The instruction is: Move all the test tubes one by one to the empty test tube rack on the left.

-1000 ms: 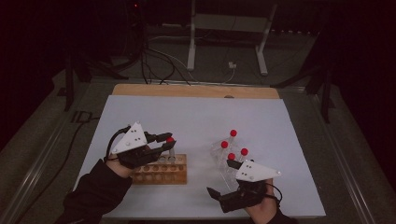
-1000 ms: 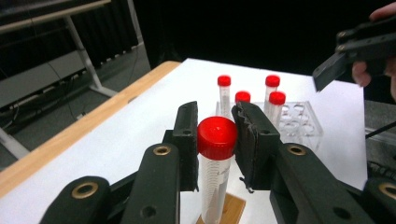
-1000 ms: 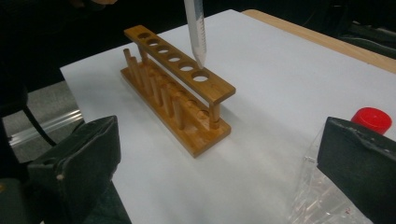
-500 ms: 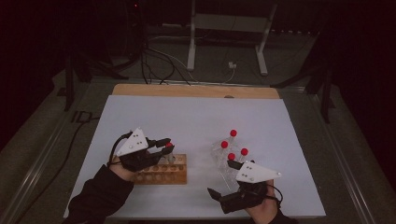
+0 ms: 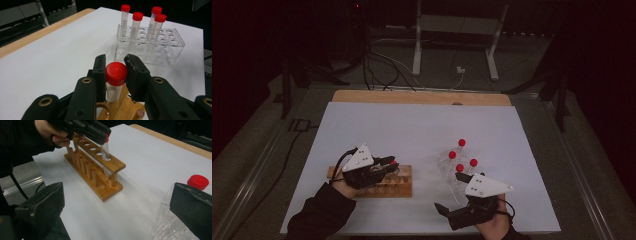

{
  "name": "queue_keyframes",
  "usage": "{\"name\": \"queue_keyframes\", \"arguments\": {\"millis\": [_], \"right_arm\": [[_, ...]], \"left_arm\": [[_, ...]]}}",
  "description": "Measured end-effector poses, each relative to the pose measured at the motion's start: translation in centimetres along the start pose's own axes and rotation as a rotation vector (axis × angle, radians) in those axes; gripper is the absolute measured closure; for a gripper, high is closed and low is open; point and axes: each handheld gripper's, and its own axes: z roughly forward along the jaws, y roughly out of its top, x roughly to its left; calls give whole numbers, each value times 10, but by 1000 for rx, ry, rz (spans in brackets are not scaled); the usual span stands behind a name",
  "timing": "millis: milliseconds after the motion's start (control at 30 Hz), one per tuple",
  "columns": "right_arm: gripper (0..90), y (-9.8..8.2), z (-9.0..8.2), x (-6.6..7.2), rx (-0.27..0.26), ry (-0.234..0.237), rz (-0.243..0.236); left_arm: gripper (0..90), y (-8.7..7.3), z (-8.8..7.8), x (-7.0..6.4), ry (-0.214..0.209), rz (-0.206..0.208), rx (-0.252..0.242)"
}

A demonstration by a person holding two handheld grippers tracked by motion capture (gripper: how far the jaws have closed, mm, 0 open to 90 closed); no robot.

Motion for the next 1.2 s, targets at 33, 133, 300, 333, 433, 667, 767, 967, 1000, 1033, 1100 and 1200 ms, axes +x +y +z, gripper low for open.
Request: {"name": "queue_keyframes", "arguments": {"millis": [33, 133, 300, 333, 433, 667, 767, 967, 1000, 1033, 1100, 1200], "right_arm": [[0, 0, 0, 0, 0, 0, 0], [0, 0, 0, 0, 0, 3, -3], [0, 0, -1, 0, 2, 4, -4], [0, 1, -1, 1, 1, 3, -1], [0, 1, -2, 1, -4, 3, -2], [0, 3, -4, 1, -11, 1, -5], [0, 4, -5, 0, -13, 0, -9], [0, 7, -10, -3, -28, -9, -7], [0, 8, -12, -4, -35, -13, -5], [0, 8, -13, -5, -42, -18, -7], [0, 9, -17, -9, -48, -26, -1], [0, 11, -24, -19, -56, -44, 15]], "left_arm": [[720, 0, 0, 0, -1, 1, 5], [720, 0, 4, -1, 3, 9, 29], [719, -1, 5, 0, -3, 0, 29], [719, -1, 5, 0, -3, -3, 30], [717, -2, 4, 3, -6, -40, 29], [715, -3, 3, 6, -7, -58, 37], [704, -2, 3, 6, -8, -56, 48], [424, 0, -3, 4, -27, -65, 11], [360, 1, -5, 3, -32, -66, -5], [290, 3, -8, 2, -42, -69, -14], [160, 5, -13, -1, -47, -64, -27], [70, 7, -18, -6, -75, -54, -39]]}}
